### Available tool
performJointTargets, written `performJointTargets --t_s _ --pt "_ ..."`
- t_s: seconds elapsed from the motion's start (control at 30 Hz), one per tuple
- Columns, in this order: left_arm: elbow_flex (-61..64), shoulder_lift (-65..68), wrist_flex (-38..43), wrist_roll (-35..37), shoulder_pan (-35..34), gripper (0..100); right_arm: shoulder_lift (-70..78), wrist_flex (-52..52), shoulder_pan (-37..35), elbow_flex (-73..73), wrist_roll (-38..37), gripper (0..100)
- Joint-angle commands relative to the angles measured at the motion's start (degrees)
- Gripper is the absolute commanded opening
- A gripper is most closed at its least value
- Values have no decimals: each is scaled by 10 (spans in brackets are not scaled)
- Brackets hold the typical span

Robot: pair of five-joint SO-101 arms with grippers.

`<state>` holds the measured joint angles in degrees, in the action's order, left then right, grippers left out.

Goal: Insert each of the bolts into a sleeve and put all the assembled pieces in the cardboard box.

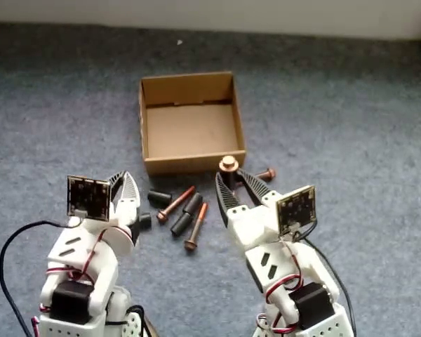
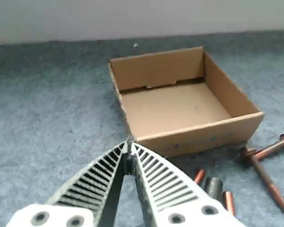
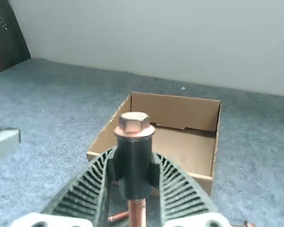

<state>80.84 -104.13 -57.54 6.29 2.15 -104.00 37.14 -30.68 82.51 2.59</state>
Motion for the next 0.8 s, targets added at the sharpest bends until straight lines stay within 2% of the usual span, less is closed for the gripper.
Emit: performJointTargets --t_s 0.0,0.33,0.67,0.77 --pt "60 -5 4 -6 -15 7 34 1 7 -53 6 5" --pt "106 -5 37 -24 -18 7 353 -5 7 -270 6 5" --pt "105 -5 41 -25 -20 7 622 -133 7 -396 5 5" --pt "105 -5 41 -25 -20 7 691 -171 7 -421 -26 5"
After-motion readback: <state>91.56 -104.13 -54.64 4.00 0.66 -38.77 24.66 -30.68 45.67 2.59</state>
